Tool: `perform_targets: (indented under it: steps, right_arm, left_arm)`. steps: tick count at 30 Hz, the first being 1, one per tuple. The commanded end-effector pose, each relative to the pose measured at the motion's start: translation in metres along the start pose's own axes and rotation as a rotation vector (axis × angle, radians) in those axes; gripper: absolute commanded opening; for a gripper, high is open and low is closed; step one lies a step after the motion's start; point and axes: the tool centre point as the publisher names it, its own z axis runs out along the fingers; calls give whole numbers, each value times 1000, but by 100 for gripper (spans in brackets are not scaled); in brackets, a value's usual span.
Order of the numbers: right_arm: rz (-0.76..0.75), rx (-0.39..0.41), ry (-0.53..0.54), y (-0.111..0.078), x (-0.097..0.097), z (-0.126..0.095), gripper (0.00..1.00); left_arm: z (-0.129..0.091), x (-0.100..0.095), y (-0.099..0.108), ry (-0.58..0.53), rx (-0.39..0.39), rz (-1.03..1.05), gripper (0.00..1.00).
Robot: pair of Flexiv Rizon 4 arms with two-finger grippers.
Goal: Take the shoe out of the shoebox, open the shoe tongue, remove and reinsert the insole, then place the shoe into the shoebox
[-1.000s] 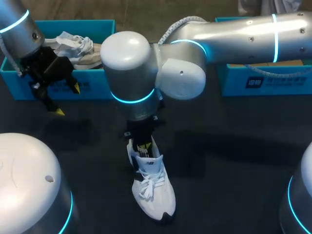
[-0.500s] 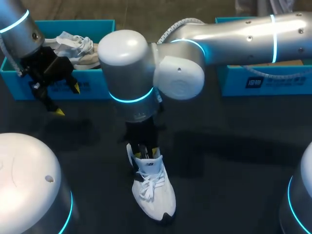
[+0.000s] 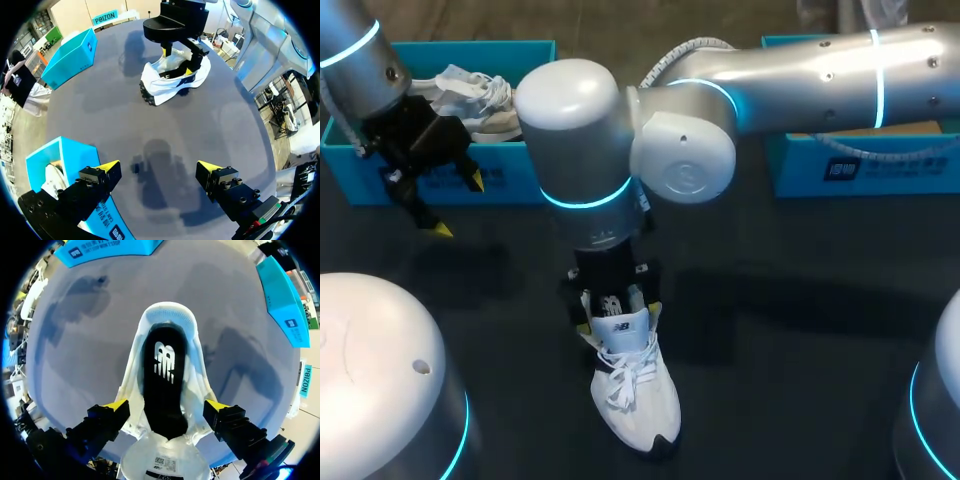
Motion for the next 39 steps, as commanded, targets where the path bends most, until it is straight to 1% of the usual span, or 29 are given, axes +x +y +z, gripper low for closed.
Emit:
perform_targets:
  steps: [1,6,11,18,27,39]
  right_arm:
    - [6,-8,16,-7,-2,0,100]
    - [17,-6,26,-15,-4,-2,100]
    - [38,-12,13,-24,-3,-13,100]
    - [52,8,10,-31,-2,-13,100]
    - [79,-2,-26,-42,1,-27,100]
    - [122,5,-36,-61,-4,-34,100]
  left_arm:
    - [0,0,0,1,-2,0,100]
    - [0,0,0,1,-2,0,100]
    - [0,0,0,1,-2,0,100]
    - [0,0,0,1,-2,0,100]
    - [0,0,0,1,-2,0,100]
    - [0,0,0,1,-2,0,100]
